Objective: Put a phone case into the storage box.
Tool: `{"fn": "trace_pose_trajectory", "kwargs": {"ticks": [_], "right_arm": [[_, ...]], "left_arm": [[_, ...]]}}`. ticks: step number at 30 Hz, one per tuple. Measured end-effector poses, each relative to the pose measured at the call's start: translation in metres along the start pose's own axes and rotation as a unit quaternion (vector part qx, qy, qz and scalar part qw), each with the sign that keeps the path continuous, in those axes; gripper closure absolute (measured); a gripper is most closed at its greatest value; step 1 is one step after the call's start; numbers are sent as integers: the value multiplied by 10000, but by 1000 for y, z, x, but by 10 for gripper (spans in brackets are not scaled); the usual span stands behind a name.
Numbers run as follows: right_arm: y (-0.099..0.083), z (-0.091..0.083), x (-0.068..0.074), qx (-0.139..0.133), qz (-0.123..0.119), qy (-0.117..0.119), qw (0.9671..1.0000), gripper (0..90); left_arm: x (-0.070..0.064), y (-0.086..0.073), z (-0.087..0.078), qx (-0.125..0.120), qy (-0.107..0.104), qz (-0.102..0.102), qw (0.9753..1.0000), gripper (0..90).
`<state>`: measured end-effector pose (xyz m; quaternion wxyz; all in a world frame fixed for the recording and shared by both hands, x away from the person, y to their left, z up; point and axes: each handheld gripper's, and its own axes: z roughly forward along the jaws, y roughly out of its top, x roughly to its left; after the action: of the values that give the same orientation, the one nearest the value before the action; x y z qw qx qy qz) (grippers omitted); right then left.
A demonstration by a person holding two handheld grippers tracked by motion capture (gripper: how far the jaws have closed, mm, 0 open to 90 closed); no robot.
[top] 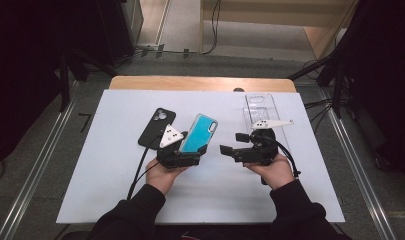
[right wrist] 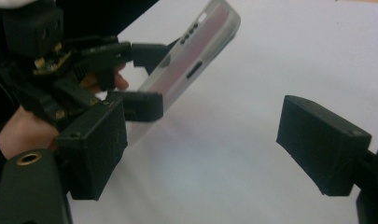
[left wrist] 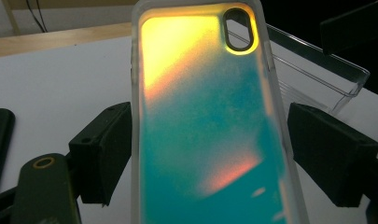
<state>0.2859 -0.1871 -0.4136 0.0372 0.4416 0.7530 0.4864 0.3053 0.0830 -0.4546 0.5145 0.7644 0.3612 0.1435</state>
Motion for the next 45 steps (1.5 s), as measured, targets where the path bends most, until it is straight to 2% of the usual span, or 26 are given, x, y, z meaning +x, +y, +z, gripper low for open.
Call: {"fn": "trace_pose_trajectory", "kwargs": {"ticks": [4, 7, 14, 17, 19, 21, 23, 27, 28, 29, 31, 34, 35, 37, 41, 42, 43, 45], "right_arm": [[9, 3, 0, -74, 95, 43, 9999, 146], [12, 5, 0, -81, 122, 59, 9999, 148], [21, 15, -1, -60, 221, 108, 9997, 148], [25, 20, -4, -20, 290, 128, 9995, 151], [28, 24, -5, -19, 364, 158, 9992, 178], [31, 27, -6, 31, 478, 205, 9986, 190], [32, 29, -7, 40, 510, 220, 9984, 197], [35, 38, -11, 220, 835, 377, 9956, 282], [35, 38, -11, 220, 835, 377, 9956, 282], [36, 42, -12, 314, 989, 430, 9937, 314], [36, 43, -13, 326, 1029, 415, 9933, 331], [37, 45, -16, 330, 1316, 463, 9897, 455], [37, 45, -16, 327, 1407, 500, 9882, 468], [38, 45, -17, 325, 1455, 514, 9875, 495], [39, 40, -19, 220, 1574, 546, 9858, 683], [39, 40, -19, 220, 1574, 546, 9858, 683], [39, 39, -19, 197, 1556, 537, 9862, 734], [39, 39, -19, 206, 1591, 565, 9854, 739]], "left_arm": [[-1, -3, 0, -44, 9, -6, 10000, 167], [-2, -6, 0, -132, -75, -11, 9999, 167], [-11, -12, 0, -350, 49, 275, 9990, 166], [-14, -14, 0, -381, 67, 319, 9987, 166], [-17, -16, 1, -420, 103, 265, 9987, 166], [-16, -17, 2, -399, 6, 157, 9991, 166], [-17, -17, 2, -381, -3, 105, 9992, 166], [-18, -17, 2, -347, 32, 19, 9994, 166], [-18, -17, 2, -347, 32, 19, 9994, 166], [-19, -16, 2, -358, 9, -16, 9994, 166], [-19, -16, 1, -373, 26, -12, 9993, 166], [-19, -14, 0, -428, -39, -57, 9991, 166], [-19, -14, 0, -429, -43, -61, 9991, 166], [-19, -14, 0, -415, -49, -54, 9991, 166], [-21, -14, -1, -422, -34, -16, 9991, 165], [-21, -13, -1, -436, -28, -5, 9990, 165], [-22, -13, -1, -443, -35, -3, 9990, 165], [-23, -13, -1, -421, -11, 34, 9991, 165]]}}
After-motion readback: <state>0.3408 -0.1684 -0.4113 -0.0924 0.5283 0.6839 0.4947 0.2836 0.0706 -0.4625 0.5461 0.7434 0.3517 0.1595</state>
